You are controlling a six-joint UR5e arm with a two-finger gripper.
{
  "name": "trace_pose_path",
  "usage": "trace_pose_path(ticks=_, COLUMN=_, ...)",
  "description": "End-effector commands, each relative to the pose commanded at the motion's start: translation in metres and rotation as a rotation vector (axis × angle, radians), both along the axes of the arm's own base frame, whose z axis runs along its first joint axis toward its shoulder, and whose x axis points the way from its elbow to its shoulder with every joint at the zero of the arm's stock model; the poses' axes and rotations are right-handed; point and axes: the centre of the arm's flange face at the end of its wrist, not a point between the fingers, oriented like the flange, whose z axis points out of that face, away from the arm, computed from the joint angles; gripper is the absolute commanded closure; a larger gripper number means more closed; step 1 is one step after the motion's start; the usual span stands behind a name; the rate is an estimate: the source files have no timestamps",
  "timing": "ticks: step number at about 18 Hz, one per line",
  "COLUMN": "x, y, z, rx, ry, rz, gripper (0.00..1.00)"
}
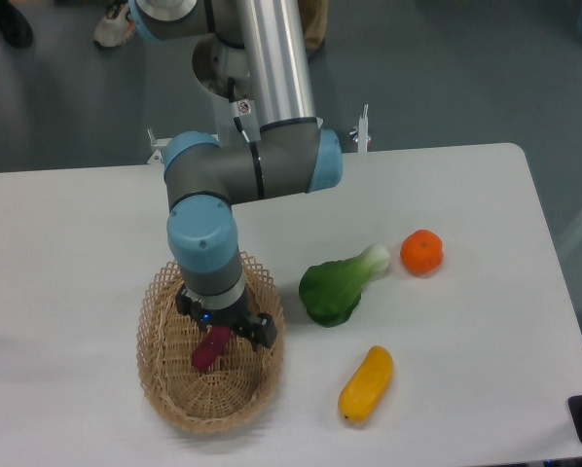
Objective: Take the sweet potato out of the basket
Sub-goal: 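Lower the gripper onto the sweet potato and close on it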
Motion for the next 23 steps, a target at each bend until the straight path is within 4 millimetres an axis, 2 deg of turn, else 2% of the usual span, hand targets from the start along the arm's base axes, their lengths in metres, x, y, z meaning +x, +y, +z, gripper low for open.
trace_pose_path(ticks=4, x=0.010, y=0.003, z=-0.006, rx=-0.006, ry=-0.004, rz=-0.012, gripper=0.00)
trace_pose_path(ticks=6, x=0.016, y=0.005, z=-0.015, rx=-0.019, ry=-0.010, rz=-0.021, gripper=0.00)
trace_pose_path(ticks=12, x=0.016, y=0.009, z=-0.024, rx=-0.012, ry=0.010, rz=-0.025, gripper=0.00)
trace_pose_path(ticks=13, x=0.016, y=0.008, z=-0.025, rx=-0.017, ry=0.020, rz=-0.026, gripper=0.07)
trace_pose_path(ticks=14, x=0.015, y=0.009, z=-0.025, rx=-0.018, ry=0.021, rz=-0.026, gripper=0.19)
trace_pose_path(ticks=15, x=0.016, y=0.009, z=-0.024, rx=-0.017, ry=0.022, rz=-0.026, gripper=0.35)
trace_pose_path(ticks=17, x=0.016, y=0.009, z=-0.024, rx=-0.016, ry=0.023, rz=-0.032, gripper=0.53)
trace_pose_path(ticks=19, x=0.015, y=0.009, z=-0.023, rx=-0.013, ry=0.024, rz=-0.035, gripper=0.62)
trace_pose_path(ticks=22, x=0.016, y=0.009, z=-0.022, rx=-0.013, ry=0.024, rz=-0.037, gripper=0.68)
trace_pose_path(ticks=23, x=0.015, y=0.009, z=-0.022, rx=-0.012, ry=0.025, rz=-0.037, gripper=0.74)
